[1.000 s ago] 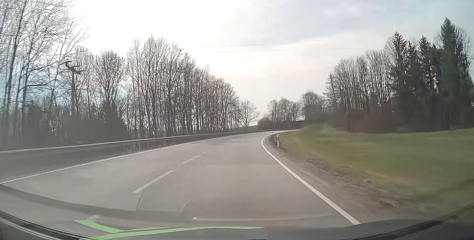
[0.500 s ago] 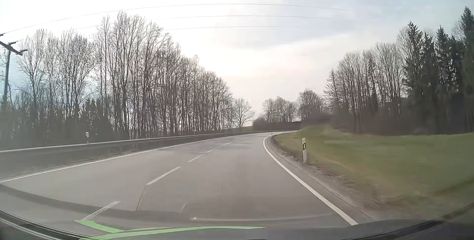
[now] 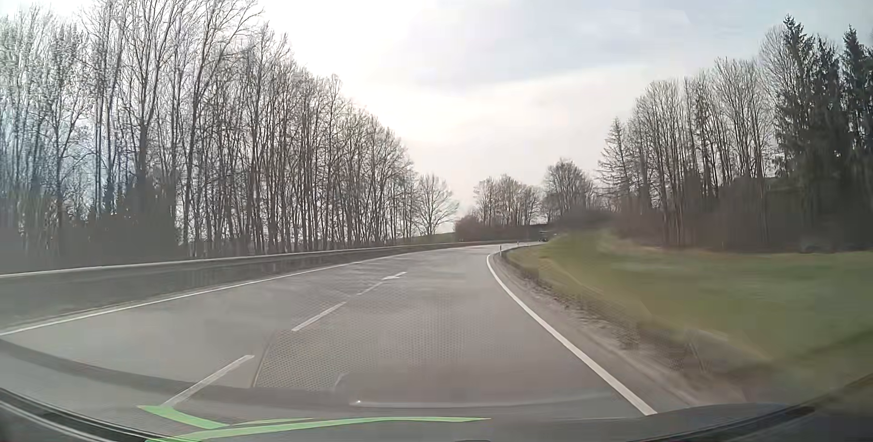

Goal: Follow the waypoints while adhering to traffic rules and regulations

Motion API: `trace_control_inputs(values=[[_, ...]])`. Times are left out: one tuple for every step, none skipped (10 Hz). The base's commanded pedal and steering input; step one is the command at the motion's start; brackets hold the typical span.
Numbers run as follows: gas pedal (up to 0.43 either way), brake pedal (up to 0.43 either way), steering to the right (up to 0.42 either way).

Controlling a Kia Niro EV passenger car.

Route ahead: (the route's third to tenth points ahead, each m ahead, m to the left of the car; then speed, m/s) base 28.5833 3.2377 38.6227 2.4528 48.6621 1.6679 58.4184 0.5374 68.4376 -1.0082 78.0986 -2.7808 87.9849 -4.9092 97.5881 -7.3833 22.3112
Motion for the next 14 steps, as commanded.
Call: trace_control_inputs(values=[[0.15,0.0,0.014],[0.157,0.0,0.014],[0.157,0.0,0.014],[0.157,0.0,0.015],[0.157,0.0,0.016],[0.157,0.0,0.016],[0.157,0.0,0.016],[0.157,0.0,0.016],[0.157,0.0,0.016],[0.157,0.0,0.016],[0.157,0.0,0.016],[0.157,0.0,0.016],[0.157,0.0,0.016],[0.157,0.0,0.016]])
